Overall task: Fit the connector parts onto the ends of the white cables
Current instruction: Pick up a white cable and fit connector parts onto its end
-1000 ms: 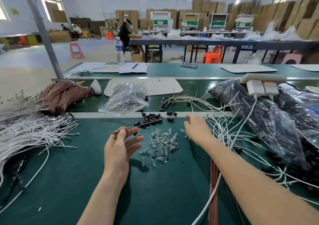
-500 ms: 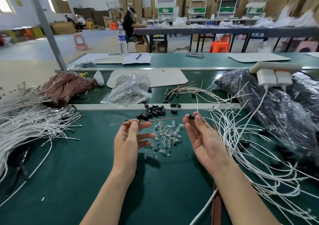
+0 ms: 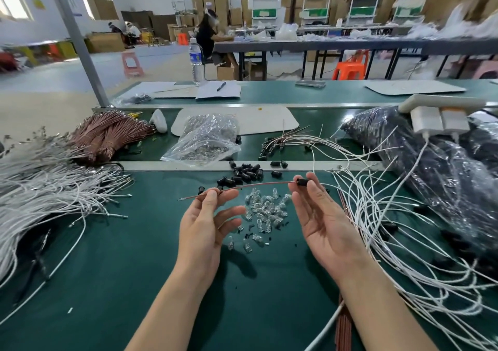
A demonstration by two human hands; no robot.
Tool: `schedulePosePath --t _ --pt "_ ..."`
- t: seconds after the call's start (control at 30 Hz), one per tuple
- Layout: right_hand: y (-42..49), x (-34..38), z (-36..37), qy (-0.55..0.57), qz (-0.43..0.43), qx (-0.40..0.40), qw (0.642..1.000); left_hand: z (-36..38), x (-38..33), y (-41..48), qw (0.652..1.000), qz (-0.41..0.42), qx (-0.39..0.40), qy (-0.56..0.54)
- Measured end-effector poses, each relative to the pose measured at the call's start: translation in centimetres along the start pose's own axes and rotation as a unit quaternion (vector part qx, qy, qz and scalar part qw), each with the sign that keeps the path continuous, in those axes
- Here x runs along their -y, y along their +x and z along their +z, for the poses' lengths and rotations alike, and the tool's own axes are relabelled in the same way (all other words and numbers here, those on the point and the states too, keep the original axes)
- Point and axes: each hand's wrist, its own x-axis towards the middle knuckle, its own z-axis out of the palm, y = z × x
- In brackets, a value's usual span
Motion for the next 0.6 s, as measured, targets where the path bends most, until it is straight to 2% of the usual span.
schedulePosePath --t 0.3,0.6 --pt "-0.23 -0.18 0.19 -0.009 0.016 0.004 1.000 0.02 -0.33 0.31 0.999 -0.025 -0.025 -0.037" --pt "-0.20 -0.23 -0.01 -0.034 0.001 0.024 0.999 0.21 -0.02 0.21 0.999 -0.023 -0.023 -0.009"
